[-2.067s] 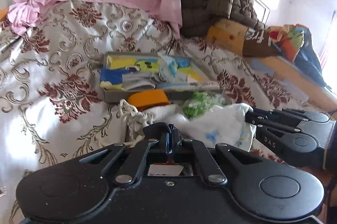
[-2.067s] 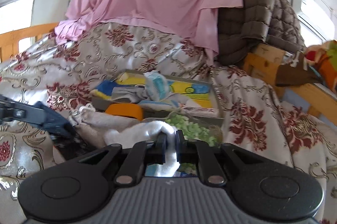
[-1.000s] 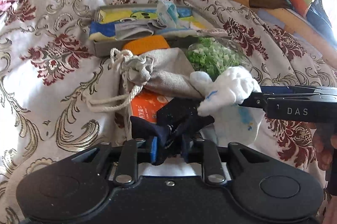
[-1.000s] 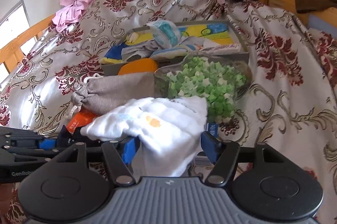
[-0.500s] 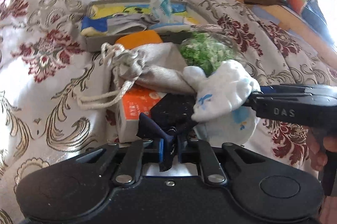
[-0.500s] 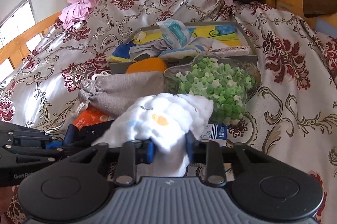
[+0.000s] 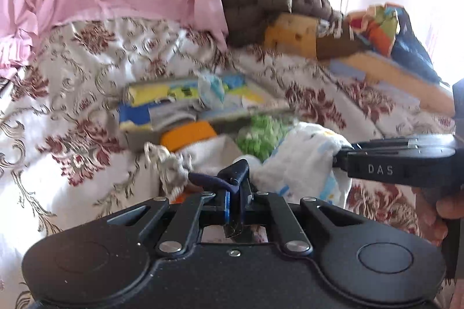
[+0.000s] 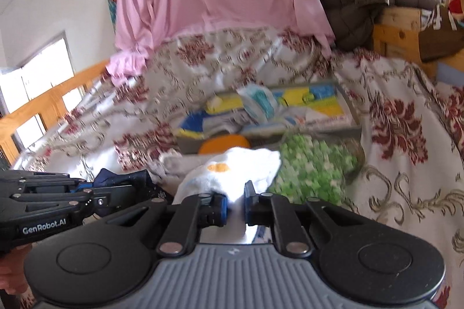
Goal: Organize soft objects
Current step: 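Carry the navy cloth with the left tool while the right tool carries the muslin cloth to the tray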
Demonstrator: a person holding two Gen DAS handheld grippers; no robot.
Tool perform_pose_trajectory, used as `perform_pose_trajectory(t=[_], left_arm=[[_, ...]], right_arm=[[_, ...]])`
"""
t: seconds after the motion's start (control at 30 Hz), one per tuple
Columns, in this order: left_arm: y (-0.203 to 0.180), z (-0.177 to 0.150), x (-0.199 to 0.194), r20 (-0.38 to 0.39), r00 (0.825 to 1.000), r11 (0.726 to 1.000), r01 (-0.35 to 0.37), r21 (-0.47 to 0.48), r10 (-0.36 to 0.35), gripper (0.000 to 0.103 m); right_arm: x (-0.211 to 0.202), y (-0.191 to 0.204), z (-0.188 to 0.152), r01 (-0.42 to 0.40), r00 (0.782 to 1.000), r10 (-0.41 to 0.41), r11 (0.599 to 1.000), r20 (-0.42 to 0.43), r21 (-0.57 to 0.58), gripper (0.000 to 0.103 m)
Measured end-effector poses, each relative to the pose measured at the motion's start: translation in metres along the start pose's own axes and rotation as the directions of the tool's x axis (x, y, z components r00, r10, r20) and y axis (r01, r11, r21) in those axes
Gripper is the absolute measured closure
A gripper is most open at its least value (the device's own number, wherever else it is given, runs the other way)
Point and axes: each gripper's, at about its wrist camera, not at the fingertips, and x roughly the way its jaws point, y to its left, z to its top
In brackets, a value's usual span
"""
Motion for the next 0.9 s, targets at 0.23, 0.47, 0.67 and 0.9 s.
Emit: perform_pose_trajectory(t=[0.23, 0.47, 0.67, 0.9], left_arm=[[0.003, 0.010, -0.011, 0.074, 0.997, 0.999, -0.011, -0.038, 0.014, 0.098], [0.009, 0.024, -0.024, 0.127, 0.992, 0.997, 0.000, -0.076, 0.009, 0.098], [0.028, 0.058, -0.020, 0.149, 0.989, 0.990, 0.000, -0.142, 0.021, 0.098], [0.051, 0.116, 0.034, 0.155, 0.986, 0.990, -0.034, -0.140, 0.056, 0.097]], right_arm=[[-0.007, -0.002, 0.008, -0.010, 0.998, 0.008, 1.000, 0.070, 0.019, 0.092], [-0.005, -0.011, 0.028, -0.017, 0.990, 0.011, 0.999, 0.139, 0.041, 0.092], [0.029, -0.036, 0.069, -0.062, 0.980, 0.042, 0.994, 0.197, 0.094, 0.092], [0.082, -0.081, 0.107, -0.062, 0.970, 0.015, 0.981, 0.244, 0.184, 0.092]])
